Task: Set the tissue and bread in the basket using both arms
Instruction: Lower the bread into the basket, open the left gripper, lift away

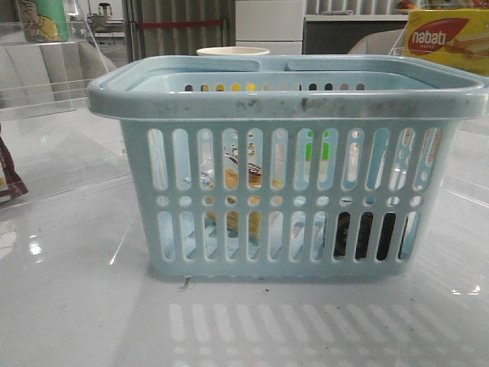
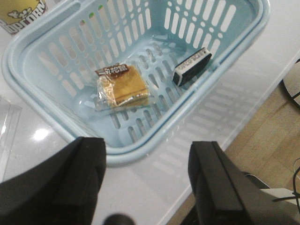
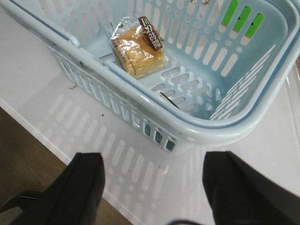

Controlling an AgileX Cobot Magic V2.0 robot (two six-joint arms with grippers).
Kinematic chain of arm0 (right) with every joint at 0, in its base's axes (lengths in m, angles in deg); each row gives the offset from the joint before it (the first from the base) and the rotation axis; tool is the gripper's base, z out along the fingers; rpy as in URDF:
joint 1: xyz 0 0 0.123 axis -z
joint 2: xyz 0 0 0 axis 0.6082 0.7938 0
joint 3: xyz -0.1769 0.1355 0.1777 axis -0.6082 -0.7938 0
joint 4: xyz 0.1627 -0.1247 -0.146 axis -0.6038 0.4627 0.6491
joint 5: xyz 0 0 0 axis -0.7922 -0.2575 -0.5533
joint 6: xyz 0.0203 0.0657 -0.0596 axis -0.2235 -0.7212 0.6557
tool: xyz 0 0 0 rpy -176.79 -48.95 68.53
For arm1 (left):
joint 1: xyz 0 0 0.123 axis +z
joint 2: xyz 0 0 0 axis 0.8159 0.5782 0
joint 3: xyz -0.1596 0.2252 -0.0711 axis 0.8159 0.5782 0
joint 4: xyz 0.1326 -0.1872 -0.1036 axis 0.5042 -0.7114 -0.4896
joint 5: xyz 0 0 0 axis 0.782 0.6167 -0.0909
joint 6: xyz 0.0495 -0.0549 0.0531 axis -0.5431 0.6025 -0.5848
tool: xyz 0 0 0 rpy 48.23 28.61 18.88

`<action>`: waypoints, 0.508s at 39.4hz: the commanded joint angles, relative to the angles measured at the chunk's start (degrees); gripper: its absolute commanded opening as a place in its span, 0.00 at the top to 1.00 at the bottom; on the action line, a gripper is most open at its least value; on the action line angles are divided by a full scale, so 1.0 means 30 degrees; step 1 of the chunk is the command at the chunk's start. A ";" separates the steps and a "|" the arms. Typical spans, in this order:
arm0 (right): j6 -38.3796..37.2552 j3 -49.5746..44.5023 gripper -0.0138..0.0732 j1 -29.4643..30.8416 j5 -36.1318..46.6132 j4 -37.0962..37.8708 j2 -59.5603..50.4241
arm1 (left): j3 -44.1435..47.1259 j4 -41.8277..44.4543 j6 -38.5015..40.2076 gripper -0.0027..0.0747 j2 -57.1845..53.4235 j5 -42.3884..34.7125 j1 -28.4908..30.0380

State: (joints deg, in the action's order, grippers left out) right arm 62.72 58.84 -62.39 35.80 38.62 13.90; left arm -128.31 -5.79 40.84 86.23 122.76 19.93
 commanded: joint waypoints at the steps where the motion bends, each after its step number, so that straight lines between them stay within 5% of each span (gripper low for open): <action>1: 0.0170 0.0506 0.21 -0.0003 0.1158 0.0085 -0.0141 | 0.1584 -0.0473 -0.0007 0.38 -0.2565 -0.1630 0.0032; 20: 0.0170 0.0506 0.21 -0.0003 0.0596 0.0919 -0.0081 | 0.8428 0.1104 0.0088 0.38 -0.9879 -0.2772 0.0032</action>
State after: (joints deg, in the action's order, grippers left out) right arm 62.72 58.84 -62.39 34.95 39.61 13.90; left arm -103.38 -3.88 40.84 58.15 118.97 19.93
